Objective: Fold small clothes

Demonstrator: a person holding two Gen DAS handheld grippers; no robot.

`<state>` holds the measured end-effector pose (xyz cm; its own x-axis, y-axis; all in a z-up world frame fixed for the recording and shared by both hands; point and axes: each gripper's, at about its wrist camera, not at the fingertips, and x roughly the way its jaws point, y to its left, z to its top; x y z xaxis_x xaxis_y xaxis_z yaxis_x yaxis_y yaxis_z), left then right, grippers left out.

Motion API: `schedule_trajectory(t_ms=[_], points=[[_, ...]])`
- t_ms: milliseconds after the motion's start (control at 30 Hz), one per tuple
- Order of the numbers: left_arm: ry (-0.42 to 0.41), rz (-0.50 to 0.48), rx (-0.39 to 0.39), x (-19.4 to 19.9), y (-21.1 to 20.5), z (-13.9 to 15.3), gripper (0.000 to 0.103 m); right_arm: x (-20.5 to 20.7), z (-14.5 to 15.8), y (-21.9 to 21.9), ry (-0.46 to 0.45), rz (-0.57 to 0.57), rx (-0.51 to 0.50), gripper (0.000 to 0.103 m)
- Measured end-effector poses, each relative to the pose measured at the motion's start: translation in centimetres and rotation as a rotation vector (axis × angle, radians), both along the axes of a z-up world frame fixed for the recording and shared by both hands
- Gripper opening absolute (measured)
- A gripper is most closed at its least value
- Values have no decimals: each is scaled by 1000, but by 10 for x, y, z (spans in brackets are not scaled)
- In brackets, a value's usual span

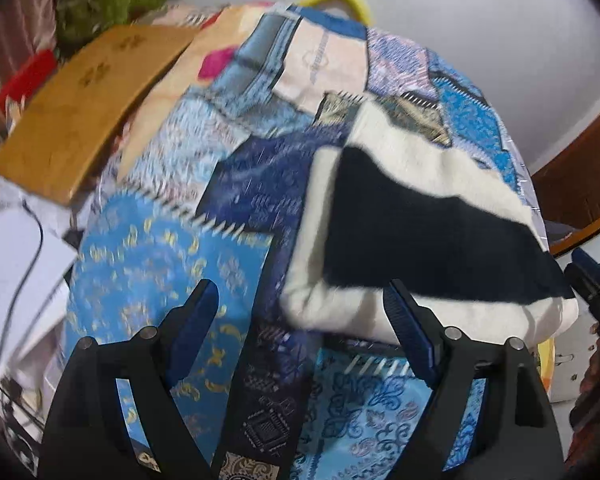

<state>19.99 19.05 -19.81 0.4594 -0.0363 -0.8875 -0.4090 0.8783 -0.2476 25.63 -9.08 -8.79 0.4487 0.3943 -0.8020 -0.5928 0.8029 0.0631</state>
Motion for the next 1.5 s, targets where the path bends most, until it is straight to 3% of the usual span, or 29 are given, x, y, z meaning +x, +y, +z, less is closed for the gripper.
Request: schedule_trajectory(t_ms=[300,467,667,933,1033,1200,1300,1500], points=[[25,2,-233,-10,-7,-23,84,-7,-47,29,96,49,-82,73],[10,-1,-369,-5,-15,-28,84,-6,-52,22,112,30,-44,80],[-28,-37,-398,11,-25,-32,84,-8,-54,19,120,33,-23,80],[-54,-4,-536,37,-15,-43,84,-7,-55,17,127,34,-4,81],[-62,46,-550,44,-7,-45,80,-7,-55,15,127,33,5,81],[-39,69,-495,53,-3,-47,35,-8,-53,13,129,28,11,81],[-46,45,-435,57,-7,-41,28,-8,-50,11,125,31,7,81],[-129,-19,-359,49,0,-3,24,-5,-39,1,99,21,-8,81]])
